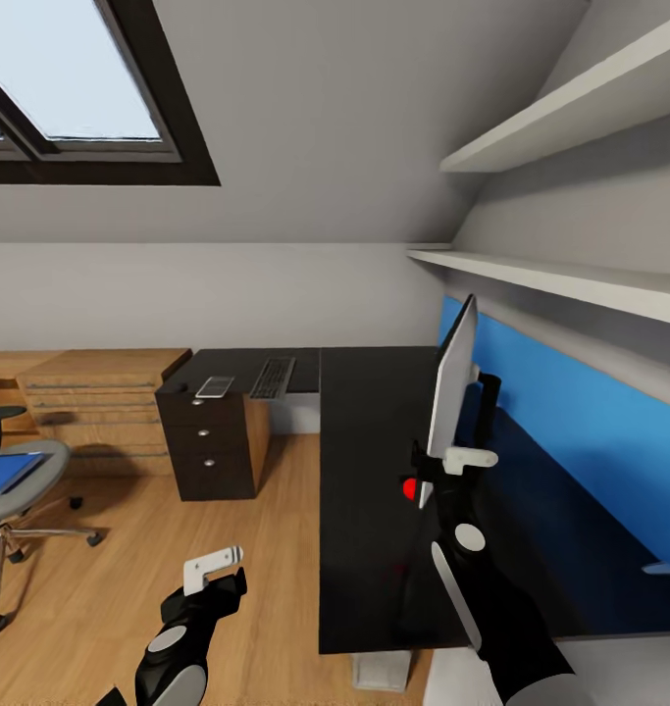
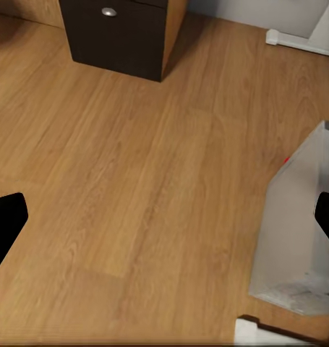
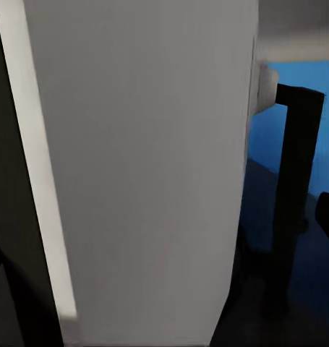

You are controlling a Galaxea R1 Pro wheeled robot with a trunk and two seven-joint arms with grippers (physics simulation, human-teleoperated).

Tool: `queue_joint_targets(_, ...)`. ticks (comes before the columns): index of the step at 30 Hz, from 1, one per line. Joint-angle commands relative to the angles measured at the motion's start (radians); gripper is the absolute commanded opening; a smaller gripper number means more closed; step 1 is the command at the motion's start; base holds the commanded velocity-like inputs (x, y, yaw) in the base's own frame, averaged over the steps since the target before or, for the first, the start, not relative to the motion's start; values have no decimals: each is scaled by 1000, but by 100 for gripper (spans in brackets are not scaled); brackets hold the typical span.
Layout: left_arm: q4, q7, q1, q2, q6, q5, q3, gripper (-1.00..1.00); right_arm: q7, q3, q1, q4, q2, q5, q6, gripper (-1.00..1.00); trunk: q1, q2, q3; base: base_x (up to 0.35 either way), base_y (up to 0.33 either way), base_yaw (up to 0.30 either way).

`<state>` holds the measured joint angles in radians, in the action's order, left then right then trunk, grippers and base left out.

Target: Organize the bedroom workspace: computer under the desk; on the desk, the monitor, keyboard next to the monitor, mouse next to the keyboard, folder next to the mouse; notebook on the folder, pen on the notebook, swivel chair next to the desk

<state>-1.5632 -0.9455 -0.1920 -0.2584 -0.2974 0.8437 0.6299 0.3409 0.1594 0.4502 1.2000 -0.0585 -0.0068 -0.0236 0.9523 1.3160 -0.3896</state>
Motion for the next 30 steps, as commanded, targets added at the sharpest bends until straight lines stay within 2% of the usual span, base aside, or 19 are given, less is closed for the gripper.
queue_joint_targets(1,-1,-7,-1,-1,-5,3,2,100,6,2,1,-1,0,-1,-2,100,0,1,-1,-152,-140,0)
queue_joint_targets(17,-1,-7,-1,-1,-5,1,1,100,6,2,1,0,0,-1,-2,100,0,1,-1,-203,-210,0)
queue_joint_targets(30,-1,-7,-1,-2,-4,4,-2,100,6,3,1,3,0,-1,-2,100,0,1,-1,-13,0,0)
